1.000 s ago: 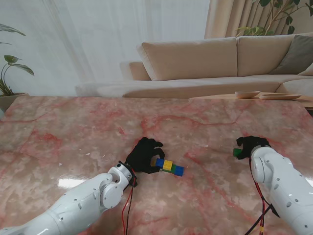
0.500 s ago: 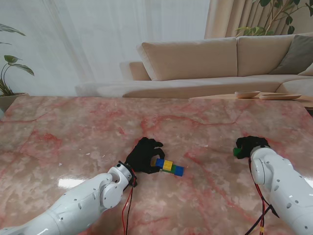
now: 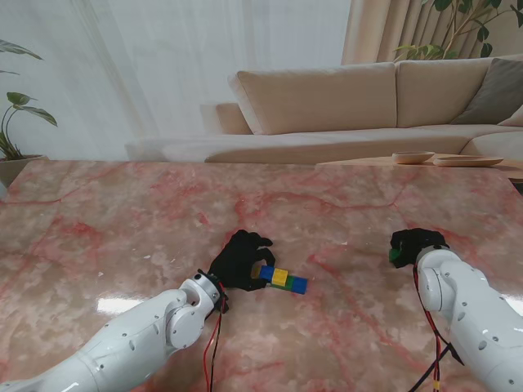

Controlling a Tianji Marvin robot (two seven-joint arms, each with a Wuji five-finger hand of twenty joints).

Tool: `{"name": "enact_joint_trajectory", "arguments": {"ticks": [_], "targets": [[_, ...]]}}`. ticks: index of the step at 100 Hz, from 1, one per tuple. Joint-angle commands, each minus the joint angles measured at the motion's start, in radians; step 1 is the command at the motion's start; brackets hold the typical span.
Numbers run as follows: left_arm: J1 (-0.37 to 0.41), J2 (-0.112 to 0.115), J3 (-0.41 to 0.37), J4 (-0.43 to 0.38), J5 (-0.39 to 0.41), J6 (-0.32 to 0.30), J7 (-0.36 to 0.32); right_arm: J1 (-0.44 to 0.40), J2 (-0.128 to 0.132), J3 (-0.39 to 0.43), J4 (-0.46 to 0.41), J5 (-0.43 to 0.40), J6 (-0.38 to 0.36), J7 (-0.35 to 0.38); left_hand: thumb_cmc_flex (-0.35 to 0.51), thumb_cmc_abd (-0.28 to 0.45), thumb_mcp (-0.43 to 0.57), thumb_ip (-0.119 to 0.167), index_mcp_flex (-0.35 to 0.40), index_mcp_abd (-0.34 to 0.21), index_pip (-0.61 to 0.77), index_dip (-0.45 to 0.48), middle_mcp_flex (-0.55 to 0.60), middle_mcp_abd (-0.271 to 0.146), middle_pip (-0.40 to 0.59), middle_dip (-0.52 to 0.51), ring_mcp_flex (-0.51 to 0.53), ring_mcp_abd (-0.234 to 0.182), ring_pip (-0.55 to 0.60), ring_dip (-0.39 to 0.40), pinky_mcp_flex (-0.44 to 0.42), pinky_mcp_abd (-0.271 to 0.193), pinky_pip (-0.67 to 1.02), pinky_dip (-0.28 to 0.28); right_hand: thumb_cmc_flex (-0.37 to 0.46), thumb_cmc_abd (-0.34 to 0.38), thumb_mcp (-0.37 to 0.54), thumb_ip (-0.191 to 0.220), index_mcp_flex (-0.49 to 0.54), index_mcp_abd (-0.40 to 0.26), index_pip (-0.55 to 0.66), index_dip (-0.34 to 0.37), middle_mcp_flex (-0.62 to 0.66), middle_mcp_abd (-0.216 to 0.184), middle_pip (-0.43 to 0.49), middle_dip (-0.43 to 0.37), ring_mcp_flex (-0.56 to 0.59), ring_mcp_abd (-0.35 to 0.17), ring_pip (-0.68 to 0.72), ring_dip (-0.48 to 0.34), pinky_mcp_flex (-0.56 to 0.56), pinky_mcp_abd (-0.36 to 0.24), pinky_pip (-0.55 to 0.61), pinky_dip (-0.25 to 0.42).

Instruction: Build a two-level staggered structure with toy bricks

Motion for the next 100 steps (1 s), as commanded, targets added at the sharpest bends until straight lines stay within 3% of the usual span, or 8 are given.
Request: {"name": "enact_joint_trajectory", "arguments": {"ticks": [1, 33, 100], "targets": [[0.048, 0.017, 0.019, 0.057, 0.007, 0.009, -0.022, -0.017, -0.006, -0.007, 0.021, 0.007, -0.003, 0.012, -0.014, 0.009, 0.029, 0.006, 0.013, -0.028, 0.002, 0.017, 0.008, -0.019, -0.012, 0.002, 0.023, 0.014, -0.007, -0.001, -0.007, -0.001, -0.006, 0.002, 0.08, 0.009, 0.043, -0.023, 0.084, -0.124, 0.054, -0.079, 0.055, -0.036, -0.008, 0.033, 0.034, -0.03, 0.019, 0.022, 0.014, -0.001, 0.048, 0.025], [0.049, 0.022, 0.016, 0.051, 0.012, 0.004, -0.029, -0.048, -0.017, 0.009, -0.029, 0.017, 0.003, -0.028, -0.015, 0.01, 0.032, 0.007, 0.01, -0.027, -0.001, 0.017, 0.006, -0.018, -0.012, 0.002, 0.023, 0.014, -0.007, -0.001, -0.008, -0.001, -0.005, 0.003, 0.062, 0.011, 0.07, -0.027, 0.151, -0.137, 0.08, -0.108, 0.125, -0.033, -0.019, 0.035, 0.082, -0.024, 0.036, 0.035, 0.04, 0.006, 0.077, 0.028], [0.047, 0.026, 0.012, 0.041, 0.014, 0.023, -0.042, -0.165, -0.057, -0.034, -0.341, 0.093, 0.048, -0.073, -0.016, 0.016, 0.031, 0.009, 0.007, -0.023, -0.003, 0.017, 0.007, -0.018, -0.011, 0.003, 0.023, 0.015, -0.006, 0.0, -0.009, 0.0, -0.002, 0.006, 0.059, 0.011, 0.075, -0.029, 0.241, -0.106, 0.091, -0.133, 0.208, 0.008, -0.029, 0.042, 0.142, 0.018, 0.058, 0.055, 0.072, 0.041, 0.15, 0.037]]}}
